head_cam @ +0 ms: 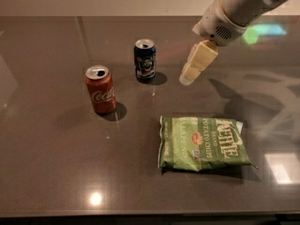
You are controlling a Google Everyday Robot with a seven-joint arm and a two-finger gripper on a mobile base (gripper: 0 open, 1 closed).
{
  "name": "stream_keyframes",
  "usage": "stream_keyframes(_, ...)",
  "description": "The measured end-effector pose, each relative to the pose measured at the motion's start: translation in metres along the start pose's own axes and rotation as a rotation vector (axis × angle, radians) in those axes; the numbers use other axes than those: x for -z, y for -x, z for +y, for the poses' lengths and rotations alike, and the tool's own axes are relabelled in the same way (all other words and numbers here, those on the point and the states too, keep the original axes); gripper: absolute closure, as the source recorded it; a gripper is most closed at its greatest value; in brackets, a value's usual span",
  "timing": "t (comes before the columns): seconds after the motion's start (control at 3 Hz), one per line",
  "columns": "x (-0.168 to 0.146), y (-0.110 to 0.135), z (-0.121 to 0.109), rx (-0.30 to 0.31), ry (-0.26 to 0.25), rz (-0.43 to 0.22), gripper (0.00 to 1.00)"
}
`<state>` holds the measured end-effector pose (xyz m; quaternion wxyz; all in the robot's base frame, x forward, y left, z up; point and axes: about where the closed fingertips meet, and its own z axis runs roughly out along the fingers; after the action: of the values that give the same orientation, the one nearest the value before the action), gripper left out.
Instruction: Move pepsi can near coke can
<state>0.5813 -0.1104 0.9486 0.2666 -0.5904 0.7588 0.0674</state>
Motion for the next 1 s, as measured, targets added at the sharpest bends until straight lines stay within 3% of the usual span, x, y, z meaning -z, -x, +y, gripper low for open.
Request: stream_keyframes(1.0, -0.073, 0.071, -0.027, 0.008, 0.083, -0.166, 0.00)
